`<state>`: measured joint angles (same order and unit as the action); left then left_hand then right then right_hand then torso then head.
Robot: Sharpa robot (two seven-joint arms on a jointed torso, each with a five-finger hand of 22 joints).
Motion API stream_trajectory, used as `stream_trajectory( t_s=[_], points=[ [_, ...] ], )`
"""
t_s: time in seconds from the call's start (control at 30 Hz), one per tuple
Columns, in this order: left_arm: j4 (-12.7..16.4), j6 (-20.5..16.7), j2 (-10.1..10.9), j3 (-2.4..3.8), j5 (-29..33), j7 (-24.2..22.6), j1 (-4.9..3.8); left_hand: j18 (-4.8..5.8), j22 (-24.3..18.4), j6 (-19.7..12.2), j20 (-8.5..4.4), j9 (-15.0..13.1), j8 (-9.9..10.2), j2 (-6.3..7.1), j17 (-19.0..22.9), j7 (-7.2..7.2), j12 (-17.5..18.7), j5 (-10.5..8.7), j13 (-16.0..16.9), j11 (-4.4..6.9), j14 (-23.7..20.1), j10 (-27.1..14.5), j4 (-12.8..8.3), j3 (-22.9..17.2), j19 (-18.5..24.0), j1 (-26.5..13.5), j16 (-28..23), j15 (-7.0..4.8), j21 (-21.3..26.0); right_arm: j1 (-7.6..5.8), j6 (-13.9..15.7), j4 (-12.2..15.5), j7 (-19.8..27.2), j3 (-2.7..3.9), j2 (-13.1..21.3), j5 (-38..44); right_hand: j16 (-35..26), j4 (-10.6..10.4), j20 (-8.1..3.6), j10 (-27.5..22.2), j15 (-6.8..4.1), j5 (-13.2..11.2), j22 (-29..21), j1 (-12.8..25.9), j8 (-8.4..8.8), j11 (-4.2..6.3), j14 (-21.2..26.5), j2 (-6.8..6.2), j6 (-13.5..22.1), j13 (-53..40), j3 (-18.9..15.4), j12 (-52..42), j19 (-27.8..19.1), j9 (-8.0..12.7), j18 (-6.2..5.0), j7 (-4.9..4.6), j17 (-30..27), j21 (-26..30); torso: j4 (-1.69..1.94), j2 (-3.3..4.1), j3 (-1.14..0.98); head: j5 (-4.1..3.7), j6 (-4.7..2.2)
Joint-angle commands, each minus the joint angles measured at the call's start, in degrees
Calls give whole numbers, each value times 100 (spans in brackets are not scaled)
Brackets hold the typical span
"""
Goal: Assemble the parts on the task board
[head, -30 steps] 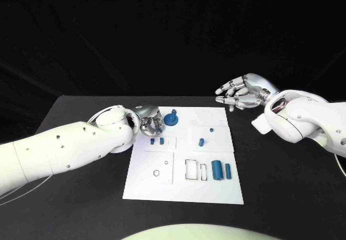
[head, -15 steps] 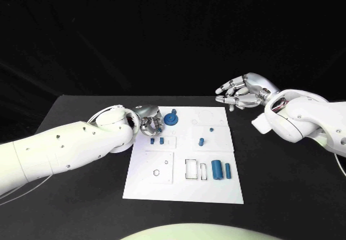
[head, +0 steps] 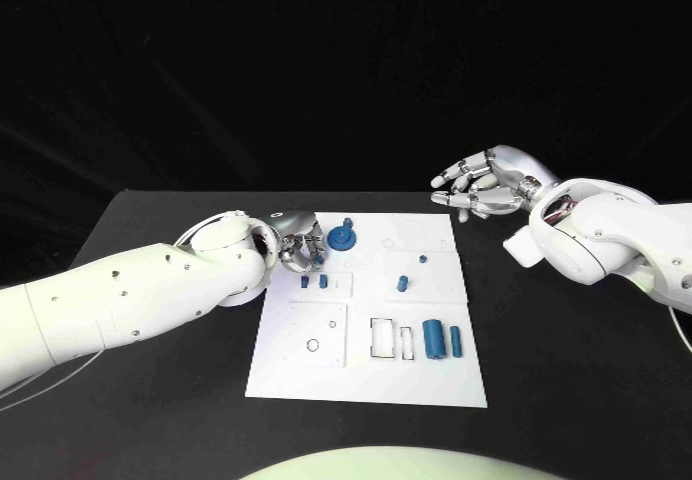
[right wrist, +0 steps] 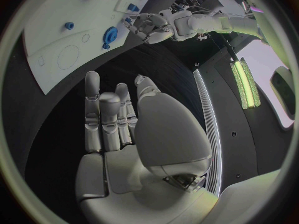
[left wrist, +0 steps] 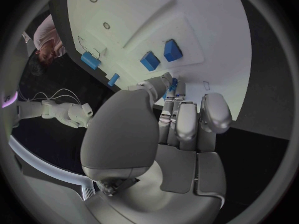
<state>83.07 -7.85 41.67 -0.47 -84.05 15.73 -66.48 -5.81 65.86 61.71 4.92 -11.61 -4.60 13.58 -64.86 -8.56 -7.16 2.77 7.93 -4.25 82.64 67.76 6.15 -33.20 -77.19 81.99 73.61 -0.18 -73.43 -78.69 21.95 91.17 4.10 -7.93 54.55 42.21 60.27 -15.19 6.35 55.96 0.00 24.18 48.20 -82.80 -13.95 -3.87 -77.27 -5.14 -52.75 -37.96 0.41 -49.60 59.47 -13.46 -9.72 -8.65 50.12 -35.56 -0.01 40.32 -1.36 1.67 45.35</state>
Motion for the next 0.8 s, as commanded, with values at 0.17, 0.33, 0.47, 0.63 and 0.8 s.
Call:
stream_trajectory(
  t_s=[0.17,0.33,0.47,0.63,0.8],
  points=[
    [17,54,13,0,28,-23,4,32,-12,-106,39,38,69,65,29,-1,58,0,-12,-60,-14,-2,13,40,2,-31,-39,43,7,3,-24,1,49,0,1,52,-25,-20,0,-32,-5,36,-6,-17,-31,-6,3,17,54,10,19,-26,26,-9,-73,-1,-20,25,1,2,-1,1,22],
    [28,9,29,1,29,-42,6,32,-7,-151,44,60,94,73,33,-1,79,0,-15,-61,-16,-9,10,34,1,-26,-37,46,5,3,-24,-3,50,0,0,52,-37,-20,0,-35,-5,36,-6,-18,-31,-6,9,15,57,11,18,-26,26,-8,-72,-2,-34,27,-2,2,0,-1,26],
    [44,-9,36,1,34,-63,8,34,6,-148,46,67,90,59,36,-6,81,1,-11,-60,-16,6,-2,18,-5,-2,-36,45,-5,3,-25,-6,50,0,-2,52,-37,-20,0,-35,-5,36,-6,-18,-31,-6,9,15,57,11,18,-26,26,-8,-72,-2,-34,27,-1,3,-1,3,23],
    [61,-33,40,1,38,-79,10,34,5,-147,46,68,89,58,38,-7,80,1,-10,-59,-16,10,-4,16,-5,1,-36,45,-4,3,-28,-8,52,0,-4,52,-37,-20,0,-35,-5,36,-6,-18,-31,-6,9,15,57,11,18,-26,26,-8,-72,-2,-34,27,-2,1,1,1,25],
    [71,-57,51,1,39,-89,14,35,12,-147,47,72,88,58,37,-9,78,0,-6,-58,-15,22,-12,11,-8,12,-33,45,-9,3,-29,-9,53,0,-3,52,-37,-20,0,-35,-5,36,-6,-18,-31,-6,9,15,57,11,18,-26,26,-8,-72,-2,-34,27,-2,0,-1,4,28]
  ],
)
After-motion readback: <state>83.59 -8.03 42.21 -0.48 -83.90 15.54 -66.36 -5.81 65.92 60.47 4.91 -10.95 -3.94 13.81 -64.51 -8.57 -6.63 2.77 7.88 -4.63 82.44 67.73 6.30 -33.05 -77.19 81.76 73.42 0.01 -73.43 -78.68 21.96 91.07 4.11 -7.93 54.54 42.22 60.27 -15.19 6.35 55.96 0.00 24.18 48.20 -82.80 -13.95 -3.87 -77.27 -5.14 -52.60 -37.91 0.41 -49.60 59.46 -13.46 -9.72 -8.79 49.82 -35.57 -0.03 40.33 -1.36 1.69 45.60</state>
